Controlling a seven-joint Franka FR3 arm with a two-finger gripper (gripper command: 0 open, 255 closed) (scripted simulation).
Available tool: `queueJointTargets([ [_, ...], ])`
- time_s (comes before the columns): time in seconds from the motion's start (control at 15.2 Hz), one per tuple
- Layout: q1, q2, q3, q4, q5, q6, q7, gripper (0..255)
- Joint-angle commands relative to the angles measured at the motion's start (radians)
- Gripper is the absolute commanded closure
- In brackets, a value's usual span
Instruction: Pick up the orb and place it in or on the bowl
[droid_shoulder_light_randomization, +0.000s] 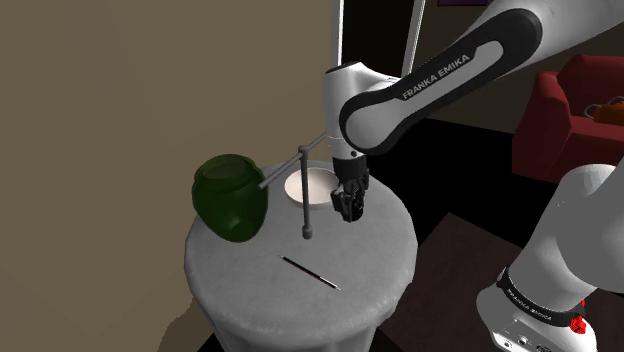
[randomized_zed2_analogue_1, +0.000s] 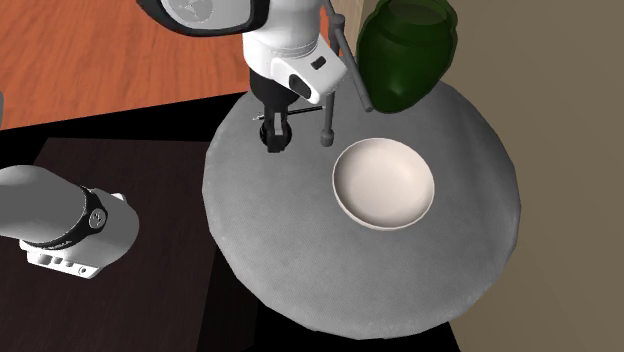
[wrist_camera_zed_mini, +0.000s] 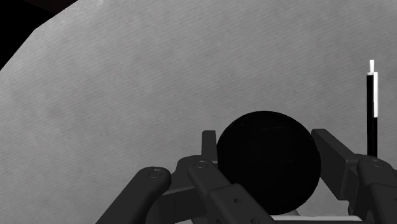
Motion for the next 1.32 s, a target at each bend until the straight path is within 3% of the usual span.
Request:
queueJointTargets([
  [0.0,-0.001,-0.018,-0.002,0.014,0.000,-0.033,-0.002,255],
  [0.33,-0.001,-0.055,-0.006,0.049,0.002,-0.105,-0.002,255],
  [1.25,-0.086,0.415,-0.085,0.624,-0.095,-0.217,-0.109,255],
])
